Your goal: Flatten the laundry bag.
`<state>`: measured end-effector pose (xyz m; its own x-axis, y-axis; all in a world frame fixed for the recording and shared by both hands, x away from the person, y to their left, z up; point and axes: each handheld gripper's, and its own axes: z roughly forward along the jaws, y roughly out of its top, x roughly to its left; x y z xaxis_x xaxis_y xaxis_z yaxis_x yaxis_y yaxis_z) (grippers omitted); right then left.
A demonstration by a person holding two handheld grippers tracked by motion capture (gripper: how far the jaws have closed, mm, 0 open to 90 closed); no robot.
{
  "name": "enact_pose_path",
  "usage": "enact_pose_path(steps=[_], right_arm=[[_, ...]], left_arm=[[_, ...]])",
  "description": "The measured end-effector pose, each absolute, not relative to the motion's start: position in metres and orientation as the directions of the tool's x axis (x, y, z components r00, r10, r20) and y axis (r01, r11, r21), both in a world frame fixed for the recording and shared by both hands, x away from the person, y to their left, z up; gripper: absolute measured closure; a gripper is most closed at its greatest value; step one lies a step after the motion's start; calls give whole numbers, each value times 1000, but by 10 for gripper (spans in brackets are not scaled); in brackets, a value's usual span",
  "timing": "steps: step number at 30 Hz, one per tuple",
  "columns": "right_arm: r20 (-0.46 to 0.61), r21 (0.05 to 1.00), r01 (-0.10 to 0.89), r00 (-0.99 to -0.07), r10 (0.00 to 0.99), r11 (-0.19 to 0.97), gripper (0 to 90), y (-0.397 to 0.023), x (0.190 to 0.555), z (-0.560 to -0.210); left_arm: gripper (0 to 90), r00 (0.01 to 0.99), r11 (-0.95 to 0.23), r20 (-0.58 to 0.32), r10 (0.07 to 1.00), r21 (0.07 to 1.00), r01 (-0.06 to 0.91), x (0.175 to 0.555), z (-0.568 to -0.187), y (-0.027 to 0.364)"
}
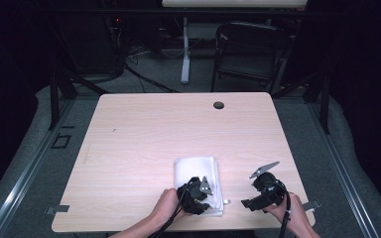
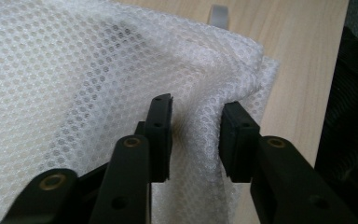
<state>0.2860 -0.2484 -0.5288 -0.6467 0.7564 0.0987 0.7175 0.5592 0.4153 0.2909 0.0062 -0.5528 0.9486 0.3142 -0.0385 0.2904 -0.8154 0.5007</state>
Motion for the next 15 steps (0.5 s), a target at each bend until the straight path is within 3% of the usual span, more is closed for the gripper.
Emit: enact_pose_path(steps=[7,15], right_arm=[[117,414,706,-668,735,575,320,-242,285,-531],[120,429,663,-715,689,614,718,-226,282,-528]], left_arm=[[790,937,-789,-73,343,519,329,294,-553,10],[808,940,-792,-81,332,517,325,297,-553,12]])
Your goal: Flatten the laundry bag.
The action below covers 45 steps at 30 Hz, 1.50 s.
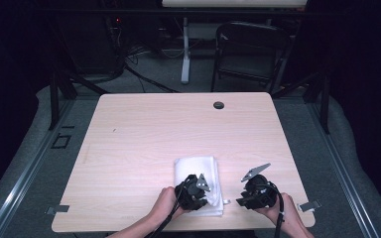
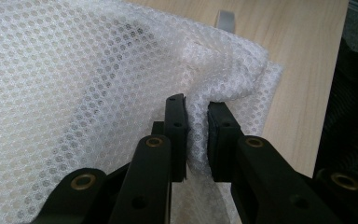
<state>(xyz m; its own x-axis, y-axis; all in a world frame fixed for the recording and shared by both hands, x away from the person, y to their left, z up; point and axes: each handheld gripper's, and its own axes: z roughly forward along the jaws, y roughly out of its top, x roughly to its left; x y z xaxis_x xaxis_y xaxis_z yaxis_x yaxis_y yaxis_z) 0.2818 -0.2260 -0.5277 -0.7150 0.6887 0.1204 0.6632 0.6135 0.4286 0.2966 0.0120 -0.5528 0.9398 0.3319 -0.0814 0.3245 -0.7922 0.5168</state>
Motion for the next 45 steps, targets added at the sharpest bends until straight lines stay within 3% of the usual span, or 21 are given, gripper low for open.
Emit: enact_pose_path(steps=[3,4,15,45], right_arm=[[120,460,628,-744,657,627,880,-214,279,-525],[118,459,618,-755,645,639,894,-209,279,-524],[101,393,558,-816,569,730,900,-164,278,-537],[135,384,592,-795,591,709,900,-155,289,-553]], left_arm=[[809,936,-783,-92,339,524,335,297,-553,13],[809,937,-783,-92,337,524,334,297,-553,13],[813,940,-787,-93,329,524,327,297,-553,13],[823,943,-768,-66,327,562,306,298,-543,21]])
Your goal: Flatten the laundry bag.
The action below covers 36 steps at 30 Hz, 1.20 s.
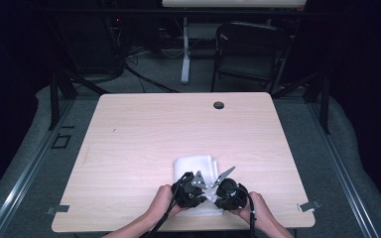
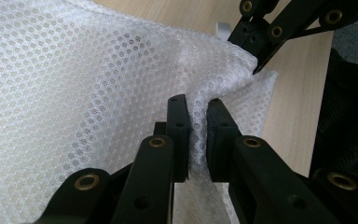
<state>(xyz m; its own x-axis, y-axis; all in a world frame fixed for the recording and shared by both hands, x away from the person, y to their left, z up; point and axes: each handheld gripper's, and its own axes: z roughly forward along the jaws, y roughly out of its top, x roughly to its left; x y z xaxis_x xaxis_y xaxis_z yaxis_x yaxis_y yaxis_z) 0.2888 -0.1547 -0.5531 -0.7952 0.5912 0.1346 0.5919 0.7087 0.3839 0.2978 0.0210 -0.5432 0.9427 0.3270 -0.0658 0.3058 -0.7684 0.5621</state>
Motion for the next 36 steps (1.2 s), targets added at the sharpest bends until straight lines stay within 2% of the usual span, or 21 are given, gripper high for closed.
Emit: enact_pose_path(steps=[5,7,8,17,36], right_arm=[[136,384,596,-792,596,705,900,-155,288,-553],[126,353,580,-807,577,734,900,-156,290,-551],[134,372,596,-793,594,712,900,-156,289,-552],[132,353,606,-786,604,712,900,-158,290,-551],[128,303,645,-757,641,702,900,-164,293,-549]], left_arm=[[823,939,-760,-63,337,571,311,299,-539,25],[824,935,-745,-65,348,587,318,299,-536,27],[824,934,-743,-56,352,590,316,299,-535,28],[826,929,-725,-53,367,610,321,300,-527,36],[828,927,-706,10,375,651,278,296,-509,49]])
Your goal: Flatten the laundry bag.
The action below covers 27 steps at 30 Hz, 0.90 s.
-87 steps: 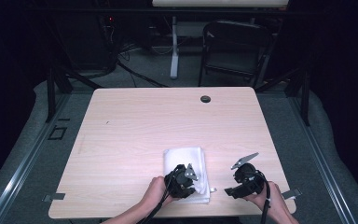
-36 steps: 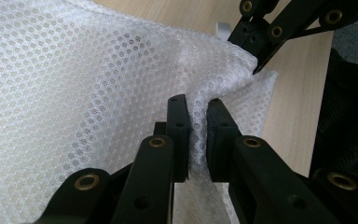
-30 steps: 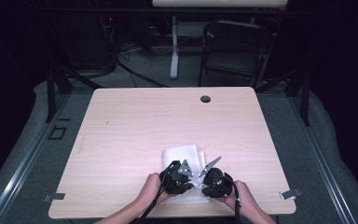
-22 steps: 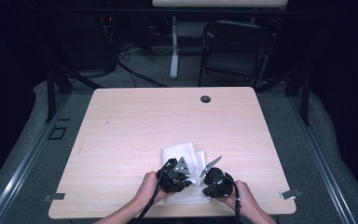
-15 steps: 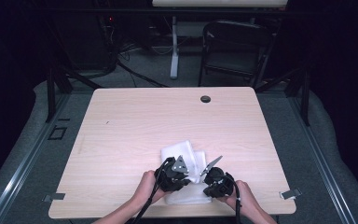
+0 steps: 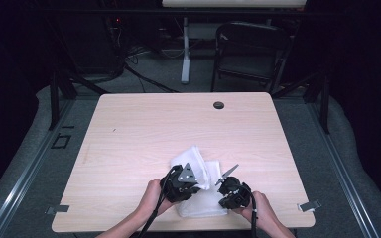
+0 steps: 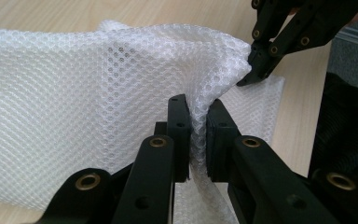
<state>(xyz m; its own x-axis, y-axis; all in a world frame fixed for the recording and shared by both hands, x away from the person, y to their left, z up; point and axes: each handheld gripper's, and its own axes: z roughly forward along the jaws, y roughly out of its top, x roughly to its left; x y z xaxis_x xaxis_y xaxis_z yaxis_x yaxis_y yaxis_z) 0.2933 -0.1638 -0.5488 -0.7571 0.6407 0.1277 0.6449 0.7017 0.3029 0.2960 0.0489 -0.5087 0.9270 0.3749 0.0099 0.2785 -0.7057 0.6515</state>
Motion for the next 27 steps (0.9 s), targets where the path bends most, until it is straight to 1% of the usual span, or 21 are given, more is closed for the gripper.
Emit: enact_pose_path(steps=[13,22,25,26,27], right_arm=[[156,287,689,-719,677,665,900,-175,299,-549],[135,275,701,-705,696,658,900,-182,301,-548],[141,269,711,-696,704,650,900,-185,301,-548],[145,282,719,-686,713,635,900,-185,301,-549],[143,274,714,-693,707,644,900,-186,302,-548]], left_arm=[[829,921,-690,24,389,670,274,299,-505,54],[831,916,-682,28,401,677,277,301,-502,60],[832,913,-675,25,408,681,283,302,-501,64],[832,913,-672,20,409,684,285,302,-501,65],[832,912,-670,18,410,684,288,302,-500,67]])
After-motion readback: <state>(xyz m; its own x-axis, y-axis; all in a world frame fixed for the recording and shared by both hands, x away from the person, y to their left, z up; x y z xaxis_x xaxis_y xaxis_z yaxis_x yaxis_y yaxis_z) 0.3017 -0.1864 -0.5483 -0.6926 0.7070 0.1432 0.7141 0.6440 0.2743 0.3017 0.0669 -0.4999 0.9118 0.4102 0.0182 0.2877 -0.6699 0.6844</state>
